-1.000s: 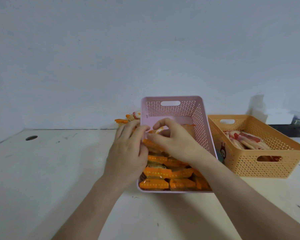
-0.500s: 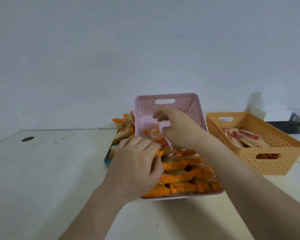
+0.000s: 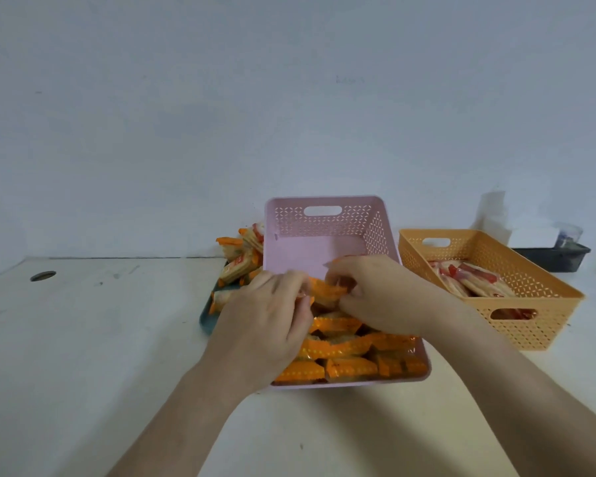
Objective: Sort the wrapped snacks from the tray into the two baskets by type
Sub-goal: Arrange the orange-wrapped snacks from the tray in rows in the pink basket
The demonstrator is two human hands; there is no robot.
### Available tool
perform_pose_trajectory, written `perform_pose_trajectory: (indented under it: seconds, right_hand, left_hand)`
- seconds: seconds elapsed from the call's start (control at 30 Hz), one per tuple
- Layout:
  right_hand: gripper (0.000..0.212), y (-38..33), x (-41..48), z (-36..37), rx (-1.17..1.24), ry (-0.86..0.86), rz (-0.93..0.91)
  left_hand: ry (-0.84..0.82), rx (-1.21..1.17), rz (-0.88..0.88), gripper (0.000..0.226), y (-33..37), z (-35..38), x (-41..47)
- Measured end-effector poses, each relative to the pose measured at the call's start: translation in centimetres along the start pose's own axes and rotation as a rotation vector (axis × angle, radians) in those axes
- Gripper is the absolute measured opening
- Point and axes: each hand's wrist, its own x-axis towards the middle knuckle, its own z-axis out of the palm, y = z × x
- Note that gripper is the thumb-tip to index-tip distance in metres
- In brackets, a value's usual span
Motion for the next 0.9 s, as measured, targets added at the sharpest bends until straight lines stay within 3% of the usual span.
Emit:
perform_pose_trajectory:
  seconds: [0.13, 0.23, 0.33, 0.43, 0.53, 0.7, 0.9]
  right_hand:
    - [0.042, 0.1, 0.1, -0.1, -0.034, -0.091, -0.04]
    - [0.044, 0.9, 1.7, -1.0, -0.142, -0.128, -0.004]
    - [0.047, 1.3, 4.1, -1.3, -0.365, -0.101, 0.012]
    - [0.062, 1.5, 5.8, -0.2, -0.624, -0.305, -0.026]
    - [0.051, 1.6, 6.6, 0.3, -0.674, -0.389, -0.017]
    - [0.028, 1.3, 6.3, 0.1, -0.606, -0.243, -0.042]
    - [0.031, 1.5, 2.4, -3.7, -0.389, -0.057, -0.015]
  left_hand:
    - [-0.22, 0.175, -0.069, 0.043, 0.6, -0.2, 1.0]
    - [-0.378, 0.259, -0.091, 0.039, 0.7, -0.2, 1.8]
    - [-0.429, 0.252, -0.058, 0.036, 0.6, -0.1, 2.2]
    - [-0.407, 0.204, -0.013, 0.031, 0.6, -0.2, 2.6]
    - [-0.427, 0.133, -0.006, 0.022, 0.3, -0.2, 3.0]
    - [-0.365, 0.106, -0.023, 0.026, -0.1, 0.3, 3.5]
    - [-0.38, 0.145, -0.011, 0.032, -0.1, 0.4, 4.0]
